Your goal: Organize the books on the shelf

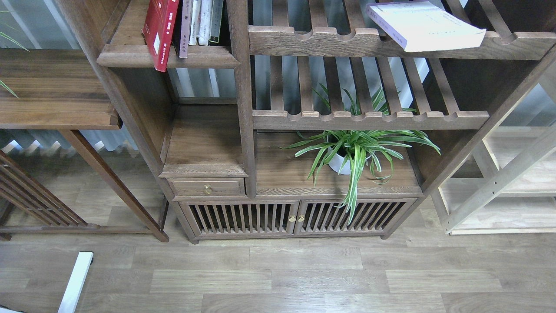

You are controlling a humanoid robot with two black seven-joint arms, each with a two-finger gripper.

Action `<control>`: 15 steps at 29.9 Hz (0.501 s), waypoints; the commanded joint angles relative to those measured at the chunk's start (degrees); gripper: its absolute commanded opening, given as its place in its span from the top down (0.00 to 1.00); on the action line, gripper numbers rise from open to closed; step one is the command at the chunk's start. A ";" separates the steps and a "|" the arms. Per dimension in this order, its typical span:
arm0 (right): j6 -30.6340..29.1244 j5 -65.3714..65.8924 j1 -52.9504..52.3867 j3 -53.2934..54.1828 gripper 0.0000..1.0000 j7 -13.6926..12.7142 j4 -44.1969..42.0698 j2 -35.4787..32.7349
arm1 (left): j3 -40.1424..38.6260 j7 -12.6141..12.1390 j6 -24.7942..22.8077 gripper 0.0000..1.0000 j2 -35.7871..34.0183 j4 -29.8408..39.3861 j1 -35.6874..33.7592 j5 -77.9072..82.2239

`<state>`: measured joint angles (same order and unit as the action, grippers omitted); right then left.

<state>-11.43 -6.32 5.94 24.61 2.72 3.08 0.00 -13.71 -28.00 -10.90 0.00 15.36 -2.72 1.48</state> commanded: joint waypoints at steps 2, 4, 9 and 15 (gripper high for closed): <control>0.00 -0.01 0.03 0.00 0.00 0.00 0.00 0.00 | 0.00 0.00 0.00 0.01 0.00 -0.06 0.00 0.02; 0.00 0.08 0.03 0.00 0.00 0.00 0.00 0.00 | 0.00 0.00 0.00 0.01 0.00 0.02 0.00 0.02; 0.00 0.08 0.03 0.00 0.00 0.00 0.00 0.00 | 0.00 0.00 0.00 0.01 0.00 0.02 0.00 0.02; 0.00 0.08 0.03 0.00 0.00 0.00 0.00 0.00 | 0.00 0.00 0.00 0.01 0.00 0.02 0.00 0.02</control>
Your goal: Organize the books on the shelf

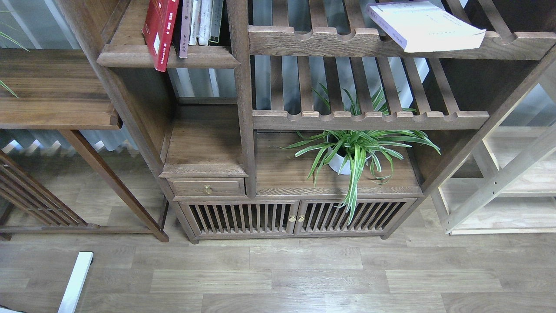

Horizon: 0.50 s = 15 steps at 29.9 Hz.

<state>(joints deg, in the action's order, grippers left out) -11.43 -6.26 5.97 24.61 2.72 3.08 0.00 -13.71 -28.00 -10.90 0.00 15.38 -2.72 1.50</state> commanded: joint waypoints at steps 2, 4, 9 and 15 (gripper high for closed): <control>0.00 0.02 0.01 0.00 0.00 0.00 0.00 0.00 | 0.00 0.00 0.00 0.01 0.00 -0.09 0.00 0.00; 0.00 -0.07 0.01 0.00 0.00 0.00 0.00 0.00 | 0.00 0.00 0.00 0.01 0.00 -0.09 0.00 0.00; 0.00 -0.07 0.01 0.00 0.00 0.00 0.00 0.00 | 0.00 0.00 0.00 0.01 0.00 -0.09 0.00 -0.09; 0.00 -0.07 0.01 0.00 0.00 0.00 0.00 0.00 | 0.00 0.00 0.00 0.01 0.00 0.00 0.00 -0.09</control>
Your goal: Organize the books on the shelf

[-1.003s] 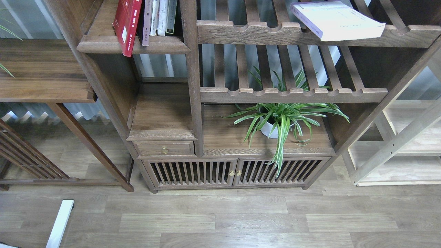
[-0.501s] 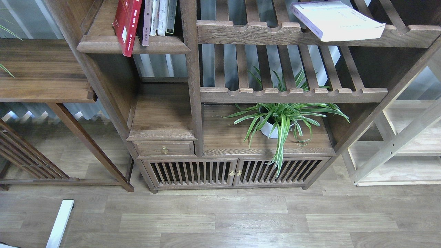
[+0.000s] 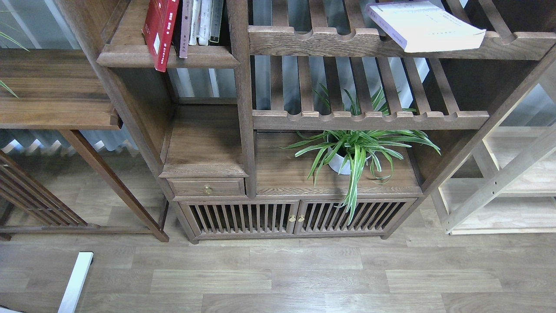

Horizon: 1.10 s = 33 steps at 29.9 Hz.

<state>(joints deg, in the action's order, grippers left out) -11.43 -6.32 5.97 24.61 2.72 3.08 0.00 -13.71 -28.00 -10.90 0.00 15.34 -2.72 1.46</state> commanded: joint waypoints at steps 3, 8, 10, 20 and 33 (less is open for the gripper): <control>0.00 -0.01 0.00 0.00 0.00 0.00 0.00 0.00 | 0.00 0.00 0.00 0.01 0.00 -0.05 0.00 -0.05; 0.00 -0.01 0.00 0.00 0.00 0.00 0.00 0.00 | 0.00 0.00 0.00 0.01 0.00 -0.05 0.00 -0.05; 0.00 -0.01 0.00 0.00 0.00 0.00 0.00 0.00 | 0.00 0.00 0.00 0.01 0.00 0.04 0.00 0.03; 0.00 0.08 0.00 0.00 0.00 0.00 0.00 0.00 | 0.00 0.00 0.00 0.01 0.00 -0.04 0.00 -0.05; 0.00 0.08 0.00 0.00 0.00 0.00 0.00 0.00 | 0.00 0.00 0.00 0.01 0.00 -0.05 0.00 0.03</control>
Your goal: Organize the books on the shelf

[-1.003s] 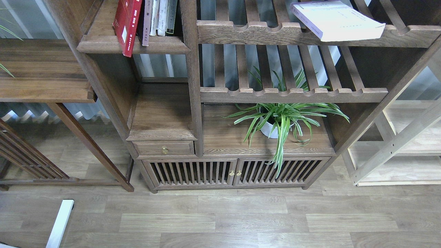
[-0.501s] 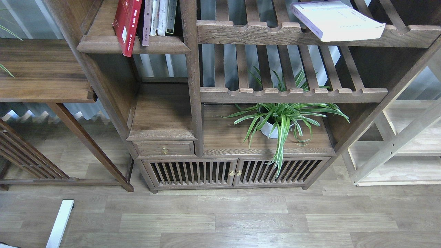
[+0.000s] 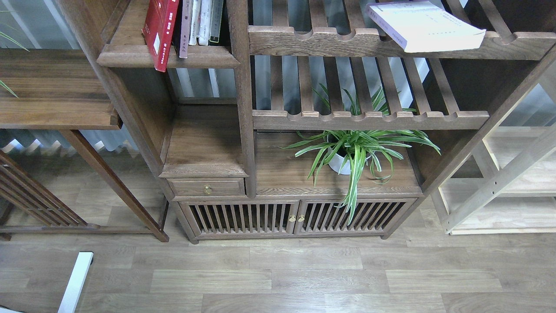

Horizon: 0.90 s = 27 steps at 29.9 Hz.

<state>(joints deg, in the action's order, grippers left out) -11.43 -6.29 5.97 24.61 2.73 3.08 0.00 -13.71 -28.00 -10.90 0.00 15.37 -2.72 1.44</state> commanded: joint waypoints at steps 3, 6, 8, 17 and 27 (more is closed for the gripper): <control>0.00 0.05 0.01 0.00 0.00 0.00 0.00 0.00 | 0.00 0.00 0.00 0.01 0.00 0.01 0.00 0.05; 0.00 -0.04 0.01 0.00 0.00 0.00 0.00 0.00 | 0.00 0.00 0.00 0.01 0.00 0.01 0.00 0.05; 0.00 0.05 0.01 0.00 0.00 0.00 -0.09 0.00 | 0.00 0.00 0.00 0.01 0.00 -0.08 0.00 0.05; 0.00 -0.04 0.01 0.00 0.00 0.00 -0.18 0.00 | 0.00 0.00 0.00 0.01 0.00 -0.08 0.00 -0.04; 0.00 -0.04 0.89 -0.18 0.00 -0.09 -0.26 0.00 | 0.00 0.00 0.00 0.01 0.00 0.01 0.09 0.05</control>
<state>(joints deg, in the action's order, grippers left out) -11.43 -6.24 6.77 24.45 2.57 2.80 0.00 -13.69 -28.00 -10.90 0.00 15.38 -2.69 1.44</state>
